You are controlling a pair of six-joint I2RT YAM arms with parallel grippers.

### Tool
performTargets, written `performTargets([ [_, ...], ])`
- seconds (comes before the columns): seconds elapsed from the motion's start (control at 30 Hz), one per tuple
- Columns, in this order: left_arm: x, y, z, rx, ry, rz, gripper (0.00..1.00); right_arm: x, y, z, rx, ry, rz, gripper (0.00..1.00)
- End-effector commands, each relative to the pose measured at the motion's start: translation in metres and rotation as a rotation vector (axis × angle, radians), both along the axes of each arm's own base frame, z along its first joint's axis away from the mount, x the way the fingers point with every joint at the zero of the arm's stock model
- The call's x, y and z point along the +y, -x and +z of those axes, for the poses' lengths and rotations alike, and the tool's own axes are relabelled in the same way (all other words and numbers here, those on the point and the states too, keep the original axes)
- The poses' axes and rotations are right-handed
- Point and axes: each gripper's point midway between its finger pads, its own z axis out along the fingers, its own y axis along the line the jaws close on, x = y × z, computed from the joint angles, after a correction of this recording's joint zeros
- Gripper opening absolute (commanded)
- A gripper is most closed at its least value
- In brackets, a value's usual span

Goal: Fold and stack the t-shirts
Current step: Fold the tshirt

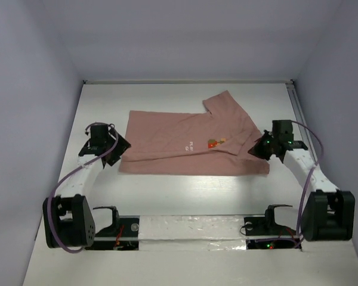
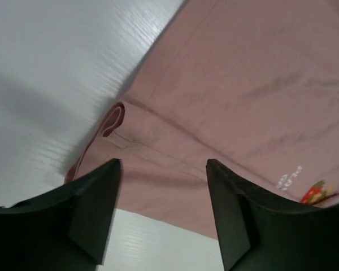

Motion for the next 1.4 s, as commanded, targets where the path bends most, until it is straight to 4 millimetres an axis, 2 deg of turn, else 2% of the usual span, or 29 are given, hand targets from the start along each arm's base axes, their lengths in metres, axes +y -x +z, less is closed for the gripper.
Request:
performTargets([
  [0.0,-0.01,-0.006,-0.014,0.028,0.022,0.015,0.57,0.013,-0.036,0.01,-0.083,0.042,0.065,0.16],
  [0.03,-0.011,-0.004,-0.018,0.042,0.032,0.026,0.55,0.015,-0.041,0.009,-0.095,0.032,0.069,0.21],
  [0.07,-0.009,-0.003,-0.019,0.042,0.028,0.04,0.53,0.016,-0.044,0.007,-0.095,0.029,0.072,0.3],
  [0.17,-0.003,-0.003,-0.018,0.012,0.023,0.088,0.53,0.028,-0.048,-0.006,-0.059,0.013,0.111,0.37],
  [0.23,-0.003,-0.004,-0.023,0.026,0.028,0.098,0.53,0.034,-0.049,-0.019,-0.027,0.016,0.12,0.38],
  [0.33,-0.006,-0.005,-0.043,0.089,0.045,0.102,0.53,0.039,-0.048,-0.033,0.003,0.005,0.111,0.38],
  [0.57,-0.003,-0.012,-0.045,0.079,0.035,0.118,0.52,0.042,-0.05,-0.049,0.035,0.007,0.112,0.38],
  [0.77,-0.002,-0.012,-0.052,0.094,0.033,0.125,0.4,0.05,-0.052,-0.052,0.04,-0.003,0.129,0.37],
  [0.8,-0.002,-0.013,-0.052,0.091,0.034,0.126,0.35,0.05,-0.052,-0.053,0.043,-0.004,0.13,0.37],
  [0.87,-0.003,-0.014,-0.051,0.087,0.039,0.127,0.3,0.05,-0.052,-0.055,0.047,-0.005,0.129,0.36],
  [0.97,-0.003,-0.015,-0.048,0.077,0.036,0.127,0.15,0.054,-0.052,-0.057,0.051,-0.007,0.136,0.36],
  [1.0,-0.003,-0.016,-0.047,0.074,0.036,0.127,0.06,0.054,-0.052,-0.058,0.052,-0.006,0.137,0.34],
  [1.07,-0.003,-0.017,-0.044,0.067,0.038,0.126,0.0,0.054,-0.054,-0.059,0.053,-0.007,0.14,0.33],
  [1.23,-0.004,-0.03,-0.031,0.041,0.048,0.124,0.0,0.058,-0.059,-0.058,0.05,-0.005,0.149,0.26],
  [1.27,-0.004,-0.032,-0.032,0.046,0.05,0.127,0.0,0.058,-0.059,-0.057,0.048,-0.005,0.151,0.24],
  [1.3,-0.004,-0.034,-0.032,0.046,0.051,0.128,0.0,0.059,-0.061,-0.055,0.043,-0.005,0.152,0.16],
  [1.37,-0.005,-0.04,-0.033,0.053,0.056,0.13,0.0,0.059,-0.065,-0.051,0.032,-0.001,0.159,0.1],
])
